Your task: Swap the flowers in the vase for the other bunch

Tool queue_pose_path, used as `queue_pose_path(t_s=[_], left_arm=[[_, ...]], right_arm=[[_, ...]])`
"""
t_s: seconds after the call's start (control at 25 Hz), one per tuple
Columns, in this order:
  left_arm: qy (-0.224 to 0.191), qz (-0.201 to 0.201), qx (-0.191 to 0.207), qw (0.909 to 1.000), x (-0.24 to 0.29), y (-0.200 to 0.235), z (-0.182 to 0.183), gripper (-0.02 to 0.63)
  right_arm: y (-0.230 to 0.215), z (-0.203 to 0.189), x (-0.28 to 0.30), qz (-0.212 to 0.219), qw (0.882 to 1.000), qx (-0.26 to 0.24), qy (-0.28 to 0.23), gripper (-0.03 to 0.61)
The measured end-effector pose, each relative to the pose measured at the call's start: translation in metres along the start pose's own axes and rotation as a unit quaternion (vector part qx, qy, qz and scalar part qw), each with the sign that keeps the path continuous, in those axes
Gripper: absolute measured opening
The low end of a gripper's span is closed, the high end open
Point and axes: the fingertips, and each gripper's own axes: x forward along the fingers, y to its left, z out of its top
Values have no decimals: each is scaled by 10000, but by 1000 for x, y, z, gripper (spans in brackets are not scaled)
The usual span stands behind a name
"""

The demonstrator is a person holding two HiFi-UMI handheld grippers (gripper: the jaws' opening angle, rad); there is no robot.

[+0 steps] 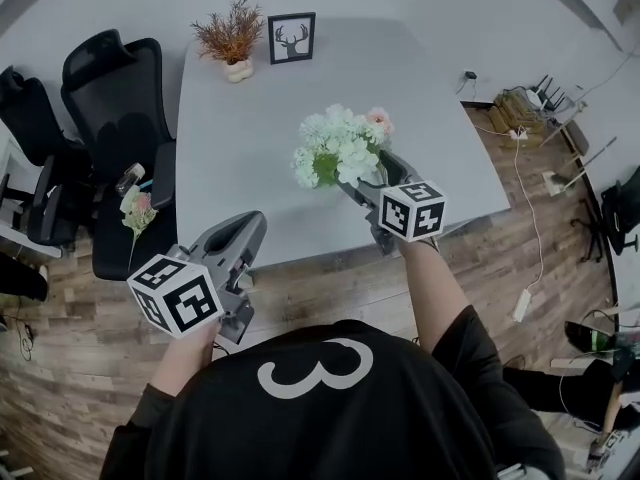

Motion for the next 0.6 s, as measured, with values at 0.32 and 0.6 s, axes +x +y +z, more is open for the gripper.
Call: queue_pose_path(t_s=[0.32, 0.6], left_arm=[[-80, 174, -41, 9998, -15, -24, -11, 12], [16, 308, -209, 9993, -20, -49, -46, 12]], right_arm=[[-4, -34, -9, 177, 9926, 834, 867, 454], [6, -56, -34, 417, 9874, 1165, 990, 453]])
